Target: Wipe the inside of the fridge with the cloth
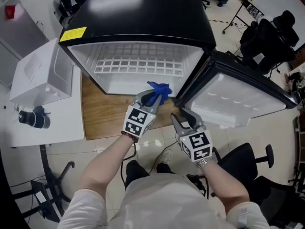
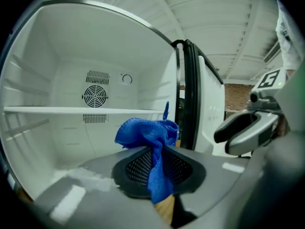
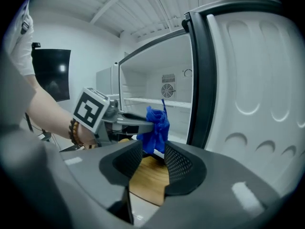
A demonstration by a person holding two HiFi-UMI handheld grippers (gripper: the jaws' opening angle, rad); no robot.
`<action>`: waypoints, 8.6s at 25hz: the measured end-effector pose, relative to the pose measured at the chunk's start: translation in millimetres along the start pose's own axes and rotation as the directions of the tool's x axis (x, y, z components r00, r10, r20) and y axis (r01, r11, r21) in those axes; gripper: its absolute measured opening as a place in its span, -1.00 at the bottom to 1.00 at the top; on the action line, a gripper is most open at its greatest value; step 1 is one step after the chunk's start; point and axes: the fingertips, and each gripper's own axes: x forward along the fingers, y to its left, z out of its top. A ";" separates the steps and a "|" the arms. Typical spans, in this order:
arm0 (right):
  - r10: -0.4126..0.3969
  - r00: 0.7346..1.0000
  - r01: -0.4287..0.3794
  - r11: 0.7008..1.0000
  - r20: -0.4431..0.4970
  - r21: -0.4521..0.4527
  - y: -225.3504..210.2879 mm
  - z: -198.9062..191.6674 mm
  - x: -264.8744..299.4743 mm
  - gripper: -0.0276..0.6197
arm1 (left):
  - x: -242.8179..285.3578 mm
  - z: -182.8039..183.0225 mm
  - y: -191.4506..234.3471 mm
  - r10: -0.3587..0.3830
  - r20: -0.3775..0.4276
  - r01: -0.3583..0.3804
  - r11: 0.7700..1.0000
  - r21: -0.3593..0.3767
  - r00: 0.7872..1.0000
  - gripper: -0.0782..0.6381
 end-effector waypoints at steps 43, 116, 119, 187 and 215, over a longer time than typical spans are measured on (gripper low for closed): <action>-0.062 0.994 0.074 0.989 0.094 -0.126 4.1 50.8 -82.2 -0.69 | -64.8 83.8 -133.5 -0.630 0.040 0.630 0.776 0.033 0.775 -0.49; -0.555 0.809 0.555 0.830 0.195 0.063 -199.9 114.2 -203.0 -0.72 | 78.8 -39.7 -130.9 0.033 -0.360 -0.090 0.986 -0.143 0.933 -0.41; -0.580 0.793 0.577 0.813 0.187 0.075 -212.9 107.8 -216.4 -0.72 | 77.7 -40.9 -129.1 0.045 -0.366 -0.103 0.985 -0.141 0.929 -0.41; -0.468 0.882 0.468 0.883 0.058 0.023 -154.7 37.6 -103.1 -0.72 | 79.5 -47.1 -131.1 -0.007 -0.380 -0.025 0.997 -0.078 0.925 -0.39; -0.683 0.730 0.682 0.727 -0.017 0.084 -264.2 -25.4 -213.2 -0.72 | 80.8 -39.8 -136.7 0.008 -0.346 -0.042 0.995 -0.092 0.938 -0.40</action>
